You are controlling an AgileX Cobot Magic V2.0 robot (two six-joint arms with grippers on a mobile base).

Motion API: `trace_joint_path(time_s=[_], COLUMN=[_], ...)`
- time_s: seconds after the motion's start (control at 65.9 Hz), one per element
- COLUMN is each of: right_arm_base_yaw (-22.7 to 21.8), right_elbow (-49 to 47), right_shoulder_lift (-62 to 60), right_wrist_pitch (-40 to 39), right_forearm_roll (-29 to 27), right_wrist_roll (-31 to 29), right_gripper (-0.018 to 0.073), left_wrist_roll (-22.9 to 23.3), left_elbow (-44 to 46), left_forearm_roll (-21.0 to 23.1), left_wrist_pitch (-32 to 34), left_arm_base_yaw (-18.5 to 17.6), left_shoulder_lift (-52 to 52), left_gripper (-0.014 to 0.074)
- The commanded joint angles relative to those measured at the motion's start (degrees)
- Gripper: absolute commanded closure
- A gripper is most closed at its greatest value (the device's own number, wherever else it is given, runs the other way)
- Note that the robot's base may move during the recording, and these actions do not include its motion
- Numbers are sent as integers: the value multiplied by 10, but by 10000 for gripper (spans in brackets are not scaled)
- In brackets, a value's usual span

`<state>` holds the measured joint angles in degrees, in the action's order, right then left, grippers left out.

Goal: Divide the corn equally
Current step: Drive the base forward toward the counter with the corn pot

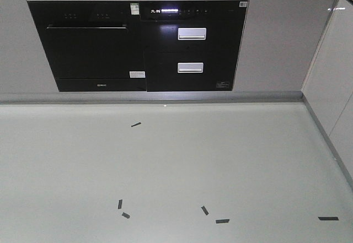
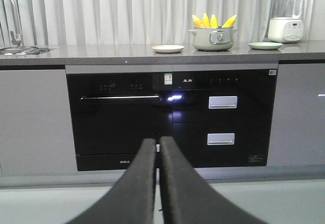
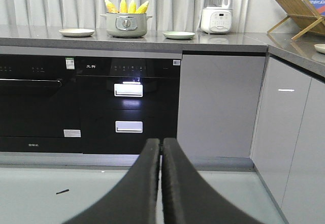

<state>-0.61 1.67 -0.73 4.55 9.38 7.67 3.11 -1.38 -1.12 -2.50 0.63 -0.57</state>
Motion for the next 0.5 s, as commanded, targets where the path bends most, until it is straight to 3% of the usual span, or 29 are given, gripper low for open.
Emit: trace_joint_path(time_s=[0.0,0.486], right_arm_base_yaw=[-4,-4], right_elbow=[6,6], right_shoulder_lift=[0,0], right_wrist_pitch=[-46,-46], right_forearm_roll=[6,6], right_wrist_roll=[2,2], right_gripper=[565,565], left_wrist_roll=[5,5], left_elbow=[-7,-7], left_forearm_roll=[1,1], left_wrist_pitch=[45,45], left_arm_base_yaw=[2,2], left_shoulder_lift=[-9,-9], left_gripper=[603,603])
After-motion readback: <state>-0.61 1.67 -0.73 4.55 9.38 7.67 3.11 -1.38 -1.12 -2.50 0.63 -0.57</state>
